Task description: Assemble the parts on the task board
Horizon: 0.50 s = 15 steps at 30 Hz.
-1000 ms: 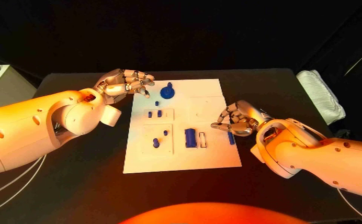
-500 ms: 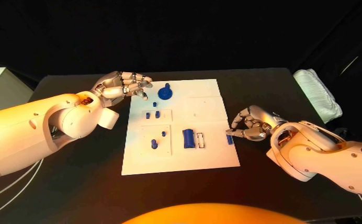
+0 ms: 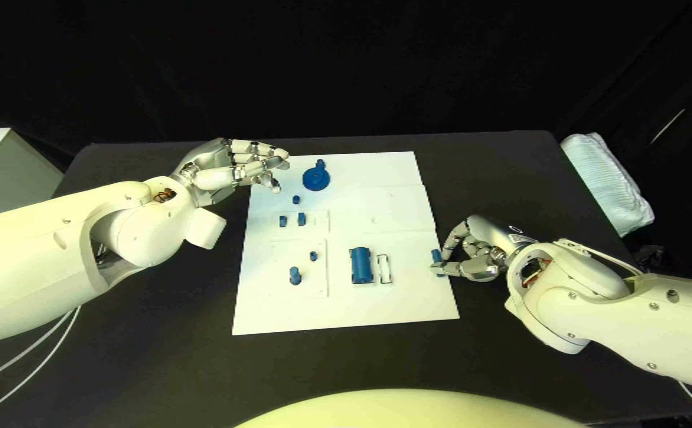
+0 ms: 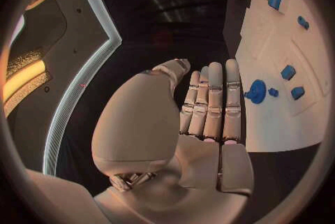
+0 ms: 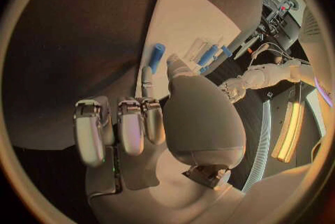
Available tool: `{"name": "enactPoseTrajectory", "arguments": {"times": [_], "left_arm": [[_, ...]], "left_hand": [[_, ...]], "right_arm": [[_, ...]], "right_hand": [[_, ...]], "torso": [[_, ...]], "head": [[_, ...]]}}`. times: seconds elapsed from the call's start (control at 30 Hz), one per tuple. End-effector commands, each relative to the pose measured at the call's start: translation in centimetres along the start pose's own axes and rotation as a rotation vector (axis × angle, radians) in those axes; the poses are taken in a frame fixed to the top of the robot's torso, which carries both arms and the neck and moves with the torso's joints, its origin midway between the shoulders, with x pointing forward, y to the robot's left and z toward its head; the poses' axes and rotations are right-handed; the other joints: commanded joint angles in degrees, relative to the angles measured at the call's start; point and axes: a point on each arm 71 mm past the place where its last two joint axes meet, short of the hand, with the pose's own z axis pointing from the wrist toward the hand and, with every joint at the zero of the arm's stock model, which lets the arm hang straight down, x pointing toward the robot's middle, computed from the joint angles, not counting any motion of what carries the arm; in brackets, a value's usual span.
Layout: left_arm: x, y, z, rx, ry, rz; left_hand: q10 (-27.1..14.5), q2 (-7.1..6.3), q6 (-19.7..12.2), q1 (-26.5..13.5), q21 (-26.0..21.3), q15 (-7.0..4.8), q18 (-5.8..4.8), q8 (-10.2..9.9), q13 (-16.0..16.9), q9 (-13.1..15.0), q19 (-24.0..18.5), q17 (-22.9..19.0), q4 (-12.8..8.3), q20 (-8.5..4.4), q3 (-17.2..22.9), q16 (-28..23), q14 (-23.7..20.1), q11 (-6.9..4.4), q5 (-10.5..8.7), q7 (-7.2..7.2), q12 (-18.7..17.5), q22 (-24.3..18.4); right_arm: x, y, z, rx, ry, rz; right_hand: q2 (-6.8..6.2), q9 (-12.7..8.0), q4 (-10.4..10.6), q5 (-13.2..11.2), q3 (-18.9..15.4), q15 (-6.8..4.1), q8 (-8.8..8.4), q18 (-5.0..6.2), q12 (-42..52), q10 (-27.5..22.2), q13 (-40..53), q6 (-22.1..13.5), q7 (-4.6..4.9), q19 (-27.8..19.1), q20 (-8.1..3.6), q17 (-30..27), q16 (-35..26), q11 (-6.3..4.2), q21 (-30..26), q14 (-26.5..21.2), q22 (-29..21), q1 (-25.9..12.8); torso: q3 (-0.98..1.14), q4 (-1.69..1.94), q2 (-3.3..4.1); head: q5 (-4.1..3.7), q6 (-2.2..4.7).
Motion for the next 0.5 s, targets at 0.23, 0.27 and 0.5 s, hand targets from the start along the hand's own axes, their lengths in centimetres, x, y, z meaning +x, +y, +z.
{"name": "enactPoseTrajectory", "arguments": {"times": [0.23, 0.27, 0.5], "left_arm": [[0.1, -0.1, 0.0, 0.012, 0.010, -0.010], [0.1, -0.1, 0.0, 0.012, 0.010, -0.010], [0.1, -0.1, 0.0, 0.011, 0.010, -0.010]], "left_hand": [[0.31, 0.63, 0.34, -0.04, -0.32, -0.01, 0.68, 0.13, -0.07, -0.08, -0.28, 0.08, 0.24, -0.11, -0.06, -0.37, -0.39, 0.01, 0.09, -0.15, -0.20, 0.07], [0.31, 0.63, 0.34, -0.04, -0.32, -0.01, 0.68, 0.13, -0.07, -0.08, -0.28, 0.08, 0.24, -0.11, -0.06, -0.37, -0.39, 0.01, 0.09, -0.15, -0.20, 0.07], [0.33, 0.66, 0.33, -0.08, -0.34, -0.01, 0.68, 0.14, -0.08, -0.10, -0.27, 0.11, 0.31, -0.11, -0.10, -0.38, -0.38, 0.02, 0.09, -0.14, -0.22, 0.06]], "right_arm": [[0.9, 0.1, 0.2, 0.029, 0.042, -0.080], [0.9, 0.1, 0.3, 0.029, 0.041, -0.083], [1.2, 0.9, 0.6, 0.012, 0.024, -0.100]], "right_hand": [[0.08, 0.18, 0.08, 0.14, 0.17, -0.06, 0.44, -0.38, -0.27, 5.11, 14.15, 0.63, -0.21, 6.00, 0.26, 15.04, 0.22, -0.30, 0.35, 5.97, 15.07, 0.72], [0.09, 0.19, 0.07, 0.14, 0.19, -0.06, 0.44, -0.38, -0.28, 5.10, 14.14, 0.63, -0.22, 6.00, 0.25, 15.03, 0.21, -0.31, 0.35, 5.96, 15.07, 0.76], [1.07, 0.39, -0.36, 0.13, 1.79, -0.29, 0.32, -0.38, -0.23, 5.14, 14.18, 0.55, -0.42, 6.00, 0.02, 15.00, 0.20, -0.52, 0.35, 5.96, 15.07, 3.46]], "torso": [[0.04, -0.18, -0.05], [0.04, -0.17, -0.06], [0.05, -0.06, 0.00]], "head": [[0.12, 0.08], [0.13, 0.05], [-0.02, 0.03]]}}
